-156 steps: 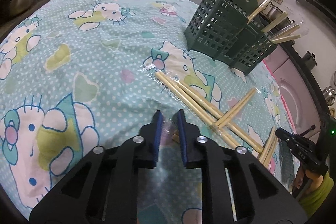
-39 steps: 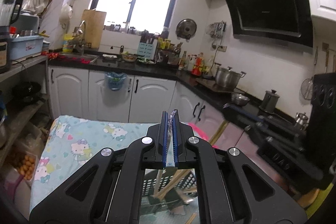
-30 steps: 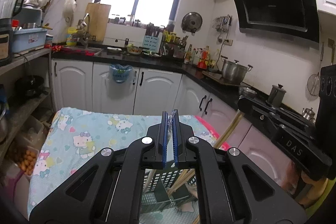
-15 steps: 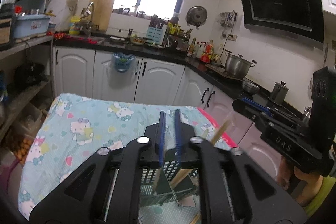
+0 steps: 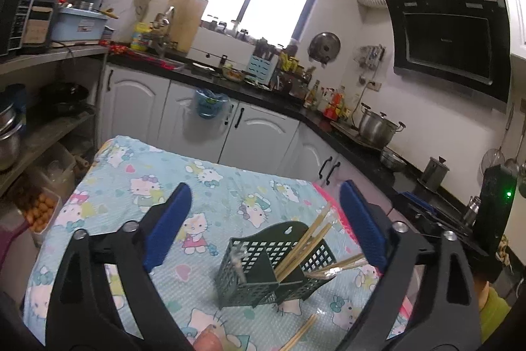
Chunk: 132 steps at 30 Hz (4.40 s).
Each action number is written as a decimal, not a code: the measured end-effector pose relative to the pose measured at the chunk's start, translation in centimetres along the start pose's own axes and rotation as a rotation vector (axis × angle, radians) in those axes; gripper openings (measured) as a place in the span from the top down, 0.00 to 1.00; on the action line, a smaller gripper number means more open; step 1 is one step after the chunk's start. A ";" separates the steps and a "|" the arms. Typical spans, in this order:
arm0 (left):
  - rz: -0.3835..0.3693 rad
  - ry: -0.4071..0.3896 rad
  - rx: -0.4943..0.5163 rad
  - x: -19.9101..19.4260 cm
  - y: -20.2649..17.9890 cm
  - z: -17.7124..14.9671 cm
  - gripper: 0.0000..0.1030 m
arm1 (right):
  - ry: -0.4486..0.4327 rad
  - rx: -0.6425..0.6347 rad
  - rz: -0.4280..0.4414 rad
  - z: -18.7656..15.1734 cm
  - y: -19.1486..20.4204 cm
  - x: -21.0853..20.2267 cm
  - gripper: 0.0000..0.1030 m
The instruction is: Organize utensils
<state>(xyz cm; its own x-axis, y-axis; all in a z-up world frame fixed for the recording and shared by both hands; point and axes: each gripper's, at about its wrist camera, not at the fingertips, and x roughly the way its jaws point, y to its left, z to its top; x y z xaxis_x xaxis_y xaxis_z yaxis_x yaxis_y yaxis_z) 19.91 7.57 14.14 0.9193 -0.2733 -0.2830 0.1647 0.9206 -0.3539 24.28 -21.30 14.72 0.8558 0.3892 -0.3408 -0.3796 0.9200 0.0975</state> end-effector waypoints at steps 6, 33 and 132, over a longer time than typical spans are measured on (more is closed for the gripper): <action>0.022 -0.003 0.015 -1.9 0.0 -1.3 0.10 | 0.000 0.016 0.013 -1.0 -0.2 -2.5 0.42; 0.042 0.096 -0.012 -5.7 1.3 -7.7 0.10 | 0.116 -0.060 0.054 -7.0 2.9 -6.4 0.40; 0.091 0.505 -0.431 6.1 13.0 -20.0 0.97 | 0.570 0.336 -0.065 -19.3 -4.8 10.9 0.94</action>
<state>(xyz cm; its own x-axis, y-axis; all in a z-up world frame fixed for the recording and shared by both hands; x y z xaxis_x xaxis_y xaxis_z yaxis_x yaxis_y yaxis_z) 20.54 12.27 -10.02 0.6258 -0.3931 -0.6737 -0.1592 0.7812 -0.6037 28.60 -22.36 -7.54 0.5186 0.3325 -0.7877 -0.1250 0.9409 0.3149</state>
